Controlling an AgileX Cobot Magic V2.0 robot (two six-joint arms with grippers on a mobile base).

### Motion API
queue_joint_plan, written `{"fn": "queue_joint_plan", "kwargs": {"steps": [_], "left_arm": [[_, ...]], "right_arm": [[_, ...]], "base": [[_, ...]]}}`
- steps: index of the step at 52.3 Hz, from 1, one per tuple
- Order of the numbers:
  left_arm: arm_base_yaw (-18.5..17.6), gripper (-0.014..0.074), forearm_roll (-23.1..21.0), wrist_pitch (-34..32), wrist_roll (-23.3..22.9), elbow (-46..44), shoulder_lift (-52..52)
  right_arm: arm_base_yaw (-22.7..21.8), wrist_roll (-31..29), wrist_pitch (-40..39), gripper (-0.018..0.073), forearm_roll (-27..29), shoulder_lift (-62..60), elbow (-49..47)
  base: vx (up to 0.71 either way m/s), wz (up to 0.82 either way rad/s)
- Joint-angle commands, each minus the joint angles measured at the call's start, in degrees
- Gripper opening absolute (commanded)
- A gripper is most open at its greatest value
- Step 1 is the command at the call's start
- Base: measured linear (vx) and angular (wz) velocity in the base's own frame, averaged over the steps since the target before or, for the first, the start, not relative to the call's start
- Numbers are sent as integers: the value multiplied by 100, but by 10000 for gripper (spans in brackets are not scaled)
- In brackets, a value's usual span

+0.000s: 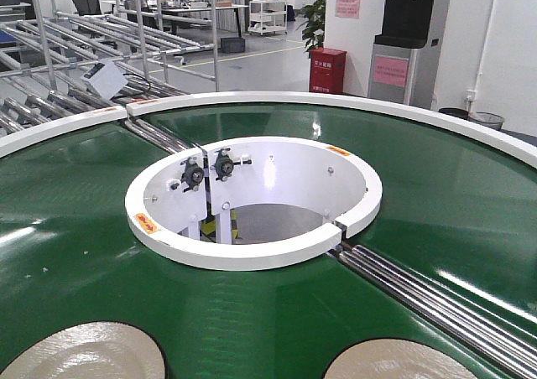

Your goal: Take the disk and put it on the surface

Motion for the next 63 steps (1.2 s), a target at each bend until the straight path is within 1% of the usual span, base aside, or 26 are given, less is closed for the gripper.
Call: {"fn": "queue_joint_plan", "kwargs": {"steps": [1,31,36,38,42,45,47,49,51,54,59,63], "left_arm": [[-18,1,0,-469,-26,29,-36],[-18,1,0,-469,-26,29,-36],[-18,1,0,-482,-26,29,-36],[-18,1,0,-582,-26,29,-36],[-18,1,0,-1066,-33,29,-36],[-18,1,-5,-1627,-90,17,-36],[-18,1,-10,-2166,-165,5,-36],[-18,1,-50,-2701,-333,-41,-36],[-18,1,-60,-2973,-497,-185,-36],[-18,1,-60,-2937,-676,-556,-16],[-18,1,-50,-2287,-701,-1506,229],[-18,1,-37,-1816,-670,-2576,653]], "right_arm": [[-14,-10,-473,-9,-79,-68,112],[-14,-10,-479,-9,-79,-68,112],[-14,-12,-759,-9,-79,-68,112],[-14,-12,-926,-9,-79,-68,112],[-14,-12,-1225,-9,-79,-68,112],[-14,-12,-1779,-9,-73,-68,106],[-14,-12,-2184,-9,-63,-68,102],[-14,-16,-2485,-9,-63,-68,74],[-14,-24,-2660,-9,-63,-68,-9],[-14,-75,-2638,-9,-81,-62,-304],[-14,-411,-2275,-9,-81,180,-1218],[-14,-645,-1920,-9,-81,652,-2151]], "base": [[0,0],[0,0],[0,0],[0,0],[0,0],[0,0],[0,0],[0,0],[0,0],[0,0],[0,0],[0,0]]}}
